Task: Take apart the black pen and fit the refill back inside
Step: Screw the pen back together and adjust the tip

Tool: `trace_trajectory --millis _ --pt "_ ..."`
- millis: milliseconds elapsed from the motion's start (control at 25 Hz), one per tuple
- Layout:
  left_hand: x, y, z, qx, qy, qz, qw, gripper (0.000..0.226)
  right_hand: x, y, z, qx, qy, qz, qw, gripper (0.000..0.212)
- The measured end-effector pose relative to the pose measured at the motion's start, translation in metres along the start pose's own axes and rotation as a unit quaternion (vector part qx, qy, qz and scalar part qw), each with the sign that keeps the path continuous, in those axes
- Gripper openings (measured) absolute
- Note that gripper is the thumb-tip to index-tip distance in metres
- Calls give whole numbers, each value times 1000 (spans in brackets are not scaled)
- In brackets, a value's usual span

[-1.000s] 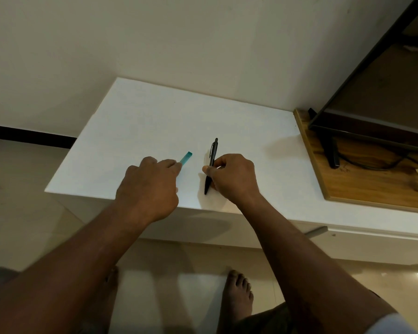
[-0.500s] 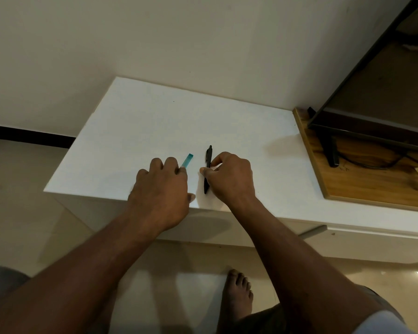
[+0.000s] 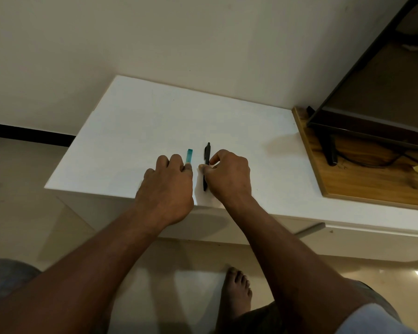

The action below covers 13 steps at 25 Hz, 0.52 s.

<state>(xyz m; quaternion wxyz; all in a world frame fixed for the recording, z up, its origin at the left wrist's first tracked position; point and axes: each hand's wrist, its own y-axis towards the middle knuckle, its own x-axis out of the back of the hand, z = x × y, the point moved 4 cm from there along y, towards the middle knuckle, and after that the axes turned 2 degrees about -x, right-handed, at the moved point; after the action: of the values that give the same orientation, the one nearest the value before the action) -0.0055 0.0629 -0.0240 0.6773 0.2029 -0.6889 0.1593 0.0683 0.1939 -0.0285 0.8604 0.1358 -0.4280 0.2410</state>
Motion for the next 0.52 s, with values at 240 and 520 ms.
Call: trace_trajectory --millis 240,520 --pt "-1 1 -1 2 -5 0 1000 57 -1 2 0 2 -8 -13 1000 21" --pt "-3 2 1 7 -20 -5 1000 65 -4 3 -1 4 -3 -15 1000 21"
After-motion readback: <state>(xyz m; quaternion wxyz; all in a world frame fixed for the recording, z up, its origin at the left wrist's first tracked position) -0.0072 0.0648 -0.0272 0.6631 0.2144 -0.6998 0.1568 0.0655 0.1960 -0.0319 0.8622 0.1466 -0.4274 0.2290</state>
